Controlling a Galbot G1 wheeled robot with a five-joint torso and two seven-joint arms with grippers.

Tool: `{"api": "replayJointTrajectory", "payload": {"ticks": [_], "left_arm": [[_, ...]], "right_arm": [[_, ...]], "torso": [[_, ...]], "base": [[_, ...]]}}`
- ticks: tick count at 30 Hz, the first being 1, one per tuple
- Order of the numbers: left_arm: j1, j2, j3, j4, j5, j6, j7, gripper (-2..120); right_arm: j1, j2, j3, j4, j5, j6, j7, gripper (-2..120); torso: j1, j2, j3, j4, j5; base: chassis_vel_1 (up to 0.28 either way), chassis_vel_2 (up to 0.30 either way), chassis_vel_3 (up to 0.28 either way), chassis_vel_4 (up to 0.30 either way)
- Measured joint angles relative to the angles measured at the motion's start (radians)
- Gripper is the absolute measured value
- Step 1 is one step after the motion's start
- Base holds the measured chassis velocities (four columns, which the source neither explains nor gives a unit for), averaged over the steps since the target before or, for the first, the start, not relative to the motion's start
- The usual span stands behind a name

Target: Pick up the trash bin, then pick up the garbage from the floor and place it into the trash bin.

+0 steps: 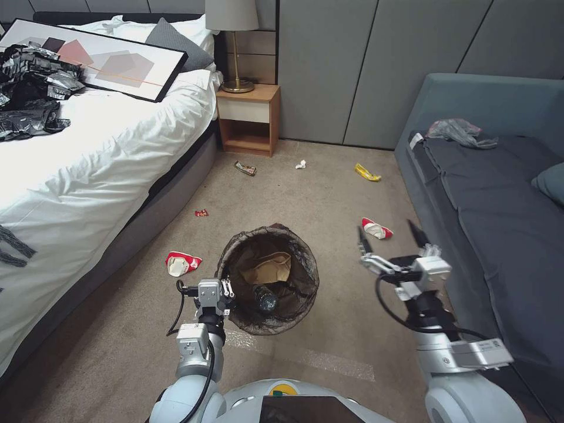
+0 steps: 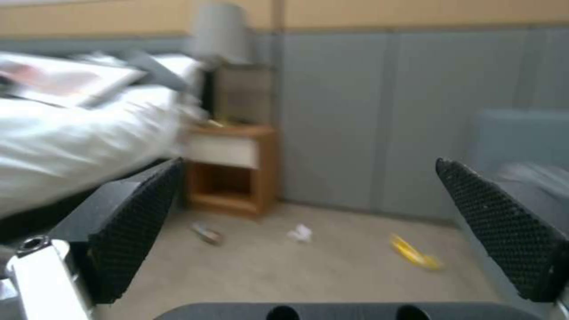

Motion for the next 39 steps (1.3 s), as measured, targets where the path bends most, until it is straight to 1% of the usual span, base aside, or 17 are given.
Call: {"api": "replayJointTrajectory", "payload": {"ticks": [1, 2, 4, 10, 13, 14, 15, 16, 17, 20, 26, 39], "left_arm": [[-0.004, -0.001, 0.000, -0.001, -0.001, 0.001, 0.000, 0], [-0.004, -0.001, 0.000, -0.001, -0.001, 0.001, 0.000, 0], [-0.008, -0.004, 0.000, -0.003, -0.003, 0.003, -0.001, 0], [-0.005, -0.012, 0.001, -0.004, -0.001, 0.002, -0.003, 0], [-0.005, -0.012, 0.003, -0.004, 0.001, 0.002, -0.005, 0], [-0.005, -0.012, 0.003, -0.004, 0.001, 0.002, -0.005, 0], [-0.004, -0.012, 0.003, -0.004, 0.002, 0.002, -0.006, 0], [-0.003, -0.012, 0.003, -0.004, 0.002, 0.002, -0.007, 0], [-0.003, -0.012, 0.003, -0.004, 0.002, 0.002, -0.007, 0], [-0.004, -0.015, 0.005, -0.004, 0.004, 0.002, -0.008, 0], [-0.004, -0.020, 0.010, -0.003, 0.010, 0.002, -0.009, 0], [-0.003, -0.020, 0.008, -0.003, 0.011, 0.002, -0.009, 0]], "right_arm": [[-0.028, 0.036, 0.021, 0.004, -0.013, -0.006, 0.038, 100], [-0.028, 0.036, 0.021, 0.004, -0.013, -0.006, 0.038, 100], [-0.076, 0.080, 0.042, -0.001, -0.031, 0.019, 0.070, 100], [-0.108, 0.106, 0.039, -0.038, -0.038, 0.071, 0.074, 100], [-0.120, 0.133, 0.012, -0.094, -0.055, 0.151, 0.048, 100], [-0.120, 0.133, 0.012, -0.094, -0.055, 0.151, 0.048, 100], [-0.124, 0.147, 0.001, -0.126, -0.077, 0.200, 0.045, 100], [-0.127, 0.151, -0.003, -0.142, -0.088, 0.225, 0.046, 100], [-0.127, 0.151, -0.003, -0.142, -0.088, 0.225, 0.046, 100], [-0.133, 0.152, -0.005, -0.172, -0.120, 0.291, 0.040, 100], [-0.130, 0.154, -0.020, -0.185, -0.157, 0.327, 0.022, 100], [-0.121, 0.153, -0.018, -0.186, -0.158, 0.328, 0.009, 100]], "torso": [[0.000, 0.000, 0.000, 0.0000, 0.0003], [0.000, 0.000, 0.000, 0.0000, 0.0003], [0.000, 0.000, 0.000, -0.0003, 0.0000], [0.000, 0.000, 0.000, 0.0002, 0.0000], [0.000, 0.000, 0.000, 0.0000, 0.0001], [0.000, 0.000, 0.000, 0.0000, 0.0001], [0.000, 0.000, 0.000, 0.0000, 0.0001], [0.000, 0.000, 0.000, -0.0001, 0.0001], [0.000, 0.000, 0.000, -0.0001, 0.0001], [0.000, 0.000, 0.000, 0.0000, 0.0001], [0.000, 0.000, 0.000, 0.0000, 0.0001], [0.000, 0.000, 0.000, -0.0001, 0.0001]], "base": [[0.000, 0.000, 0.000, 0.000], [0.000, 0.000, 0.000, 0.000], [0.000, 0.000, 0.000, 0.000], [0.000, 0.000, 0.000, 0.000], [0.000, 0.000, 0.000, 0.000], [0.000, 0.000, 0.000, 0.000], [0.000, 0.000, 0.000, 0.000], [0.000, 0.000, 0.000, 0.000], [0.000, 0.000, 0.000, 0.000], [0.000, 0.000, 0.000, 0.000], [0.000, 0.000, 0.000, 0.000], [0.000, 0.000, 0.000, 0.000]]}}
